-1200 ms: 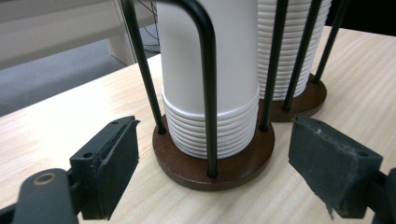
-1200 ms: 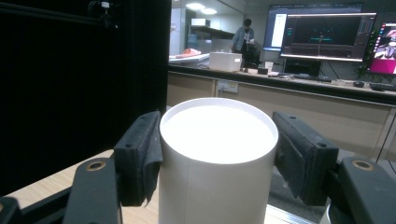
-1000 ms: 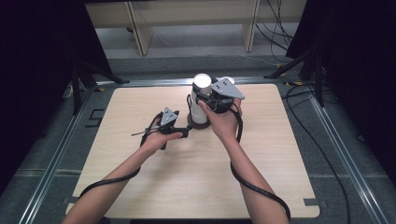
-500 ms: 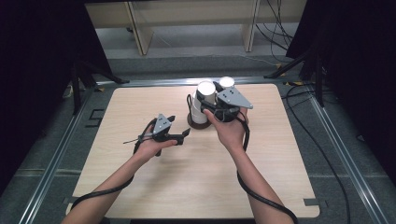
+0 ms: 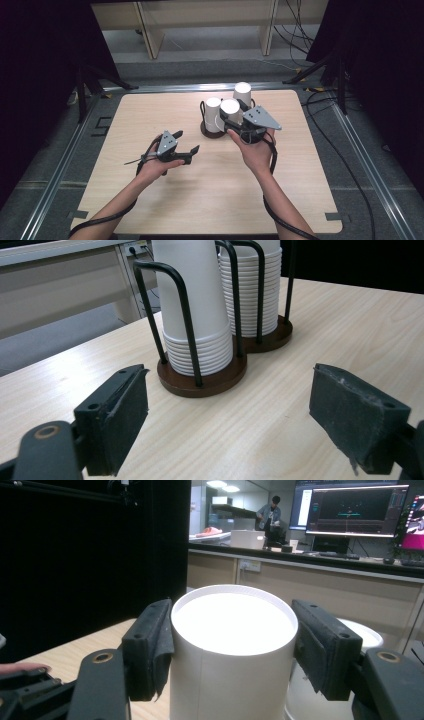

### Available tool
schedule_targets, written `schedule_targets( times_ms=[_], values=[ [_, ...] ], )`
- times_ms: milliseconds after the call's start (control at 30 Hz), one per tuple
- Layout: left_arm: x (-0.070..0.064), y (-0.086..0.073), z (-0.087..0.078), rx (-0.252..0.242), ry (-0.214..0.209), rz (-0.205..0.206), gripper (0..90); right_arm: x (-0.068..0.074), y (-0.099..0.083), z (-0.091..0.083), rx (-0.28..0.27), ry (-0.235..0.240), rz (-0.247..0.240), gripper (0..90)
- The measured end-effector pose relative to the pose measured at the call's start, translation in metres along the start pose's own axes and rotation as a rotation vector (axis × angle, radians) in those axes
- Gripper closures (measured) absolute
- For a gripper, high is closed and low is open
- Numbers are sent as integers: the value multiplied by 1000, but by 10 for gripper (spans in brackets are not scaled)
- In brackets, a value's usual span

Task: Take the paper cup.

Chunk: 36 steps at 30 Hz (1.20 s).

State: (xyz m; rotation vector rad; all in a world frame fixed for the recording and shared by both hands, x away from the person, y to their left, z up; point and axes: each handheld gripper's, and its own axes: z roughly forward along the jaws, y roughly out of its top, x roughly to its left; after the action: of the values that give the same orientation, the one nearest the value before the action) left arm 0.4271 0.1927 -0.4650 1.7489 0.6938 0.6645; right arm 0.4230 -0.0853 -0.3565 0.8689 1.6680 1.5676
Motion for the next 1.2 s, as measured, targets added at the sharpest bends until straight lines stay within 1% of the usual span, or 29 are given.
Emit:
schedule_targets(
  times_ms=[33, 67, 133, 167, 200, 233, 267, 333, 367, 400, 433, 467, 500, 533, 567, 633, 700, 733, 767, 833, 867, 933, 967, 1000, 1033, 1100, 1133, 1167, 1200],
  values=[
    [-1, -1, -3, -3, 0, 5, 153, -1, -4, -6, 11, 0, 1, 361],
    [-3, -1, -4, -3, 0, 4, 153, 0, -6, -9, 23, -1, 18, 361],
    [-4, -3, -6, -15, -5, 15, 152, -3, -9, -12, 22, 0, 1, 361],
    [-5, -3, -8, 1, 0, 16, 152, -4, -11, -15, 22, -9, 4, 361],
    [-5, -3, -8, 1, 0, 16, 151, -4, -13, -17, 33, -1, 11, 361],
    [-7, -4, -10, -5, -7, 12, 150, -4, -15, -20, 31, -9, 20, 361],
    [-9, -5, -12, -2, -7, 12, 150, -6, -16, -22, 36, -13, 0, 361],
    [-10, -6, -14, -12, -12, 11, 150, -6, -19, -25, 40, -13, 5, 360],
    [-11, -6, -16, -2, -7, 14, 150, -6, -20, -27, 37, -18, 4, 360],
    [-11, -7, -16, -15, -13, 11, 150, -7, -21, -28, 45, -16, 4, 361],
    [-11, -7, -16, -15, -13, 11, 150, -8, -22, -29, 32, -22, -15, 361],
    [-12, -6, -19, 3, -13, 14, 150, -8, -22, -29, 32, -22, -15, 361],
    [-13, -8, -20, -15, -15, 11, 150, -7, -25, -33, 36, -24, -3, 360],
    [-13, -8, -20, -15, -15, 11, 150, -7, -25, -33, 36, -24, -3, 360],
    [-14, -8, -23, -16, -12, 16, 150, -6, -26, -36, 51, -19, 20, 361],
    [-14, -8, -25, -5, -11, 17, 150, -6, -27, -37, 58, -17, 21, 360],
    [-16, -9, -26, -16, -19, 17, 150, -6, -29, -40, 63, -19, 13, 360],
    [-17, -10, -29, -6, -18, 19, 150, -4, -33, -42, 60, -3, 21, 360],
    [-18, -11, -30, -3, -22, 19, 150, -5, -34, -44, 58, -18, -1, 360],
    [-19, -12, -30, -1, -23, 22, 150, -3, -36, -47, 78, -2, 15, 360],
    [-21, -13, -32, -1, -26, 22, 150, -2, -38, -47, 66, 3, 18, 360],
    [-22, -14, -31, -17, -31, 16, 150, -2, -39, -49, 74, 2, 17, 360],
    [-24, -14, -32, -15, -32, 15, 150, 0, -41, -52, 79, -1, 22, 360],
    [-24, -14, -34, 4, -31, 22, 150, 1, -43, -53, 82, 1, 24, 360],
    [-25, -15, -34, -2, -34, 18, 150, 1, -45, -54, 76, 9, 17, 360],
    [-26, -15, -34, -1, -38, 17, 150, 2, -46, -54, 78, 6, 34, 360],
    [-27, -16, -34, 0, -40, 17, 150, 3, -48, -57, 97, 4, 36, 360],
    [-28, -16, -33, -12, -43, 15, 150, 3, -50, -56, 77, 9, 33, 360],
    [-29, -16, -32, -15, -47, 13, 150, 3, -51, -57, 74, -9, 27, 360]
  ],
)
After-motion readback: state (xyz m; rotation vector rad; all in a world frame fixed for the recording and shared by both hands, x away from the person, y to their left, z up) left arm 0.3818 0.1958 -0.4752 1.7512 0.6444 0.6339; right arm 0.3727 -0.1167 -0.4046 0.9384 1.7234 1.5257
